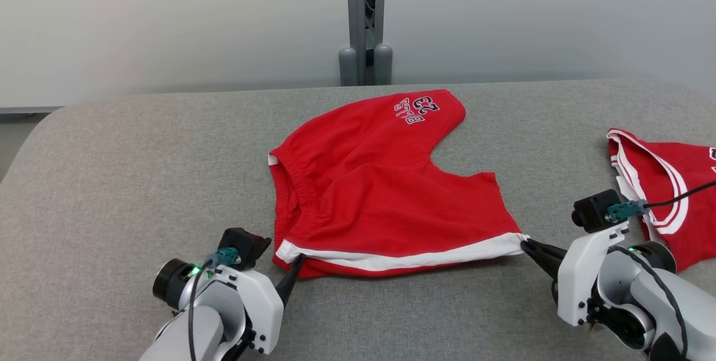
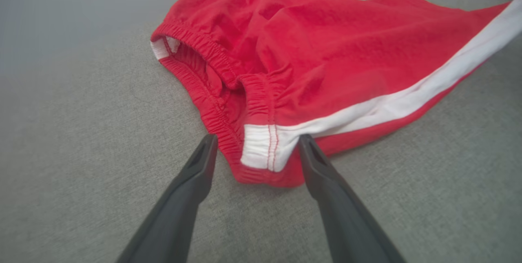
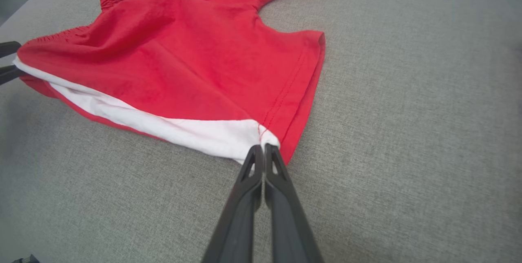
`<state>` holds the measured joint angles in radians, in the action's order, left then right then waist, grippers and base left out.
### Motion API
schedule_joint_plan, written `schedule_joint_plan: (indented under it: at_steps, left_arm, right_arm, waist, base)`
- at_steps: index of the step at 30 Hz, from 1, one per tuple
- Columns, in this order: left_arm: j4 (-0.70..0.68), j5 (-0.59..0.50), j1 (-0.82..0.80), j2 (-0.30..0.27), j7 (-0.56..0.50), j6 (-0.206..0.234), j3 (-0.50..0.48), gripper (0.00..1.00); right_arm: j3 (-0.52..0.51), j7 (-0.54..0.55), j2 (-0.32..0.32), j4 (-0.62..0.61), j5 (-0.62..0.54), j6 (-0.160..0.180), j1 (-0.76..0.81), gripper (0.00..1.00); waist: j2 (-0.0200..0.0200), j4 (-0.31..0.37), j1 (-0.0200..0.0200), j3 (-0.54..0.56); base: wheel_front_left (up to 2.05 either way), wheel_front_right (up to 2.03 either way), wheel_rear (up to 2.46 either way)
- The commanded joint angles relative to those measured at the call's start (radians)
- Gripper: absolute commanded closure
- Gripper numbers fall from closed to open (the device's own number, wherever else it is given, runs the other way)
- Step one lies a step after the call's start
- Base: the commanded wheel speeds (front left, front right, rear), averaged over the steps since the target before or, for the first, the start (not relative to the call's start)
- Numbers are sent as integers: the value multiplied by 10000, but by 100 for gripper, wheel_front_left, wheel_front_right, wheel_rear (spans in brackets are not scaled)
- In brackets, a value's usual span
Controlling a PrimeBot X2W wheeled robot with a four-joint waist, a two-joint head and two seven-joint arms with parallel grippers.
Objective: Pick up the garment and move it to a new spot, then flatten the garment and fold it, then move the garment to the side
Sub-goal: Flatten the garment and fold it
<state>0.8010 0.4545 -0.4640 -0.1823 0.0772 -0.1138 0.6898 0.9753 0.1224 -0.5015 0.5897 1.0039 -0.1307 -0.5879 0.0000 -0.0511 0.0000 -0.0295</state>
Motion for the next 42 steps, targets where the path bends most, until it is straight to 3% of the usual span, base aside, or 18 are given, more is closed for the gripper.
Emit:
schedule_joint_plan:
  at_steps: [1,10,16,35,36,37,38,39,40,42]
  left_arm:
    - [-229,226,133,-159,-183,-51,-103,0]
    - [-2108,1679,911,-760,-1642,-124,-557,0]
    - [-2778,2011,1215,-789,-2068,195,-685,0]
    - [-1884,1350,468,-513,-1858,912,-327,0]
    - [-1813,1347,424,-502,-1874,868,-304,9]
    - [-1744,1342,388,-496,-1871,825,-284,27]
    - [-1676,1345,372,-485,-1870,780,-254,56]
    - [-1611,1357,369,-466,-1881,751,-222,74]
    - [-1555,1375,354,-455,-1895,688,-192,100]
    - [-1492,1411,294,-446,-1898,610,-148,100]
  right_arm:
    - [-40,-45,21,4,24,-3,101,100]
    - [-7,-21,66,78,-51,-3,134,100]
    - [14,38,81,82,-75,-3,57,100]
    - [-75,57,44,-50,-143,-1,-232,100]
    - [-82,55,39,-48,-147,-1,-241,100]
    - [-89,53,36,-46,-151,-1,-247,100]
    - [-94,49,31,-40,-154,-1,-248,100]
    - [-101,48,27,-33,-152,-1,-249,100]
    - [-105,45,24,-24,-155,-3,-245,100]
    - [-115,43,28,-15,-162,-1,-228,100]
  waist:
    - [0,6,0,-2]
    - [0,35,0,-6]
    - [0,82,0,-57]
    - [0,310,0,-533]
    - [0,310,0,-551]
    - [0,309,0,-561]
    - [0,307,0,-567]
    - [0,305,0,-573]
    - [0,301,0,-575]
    - [0,290,0,-566]
  base:
    - [0,0,0]
    - [0,0,0]
    - [0,0,0]
    - [0,0,0]
    - [0,0,0]
    - [0,0,0]
    - [0,0,0]
    - [0,0,0]
    - [0,0,0]
    - [0,0,0]
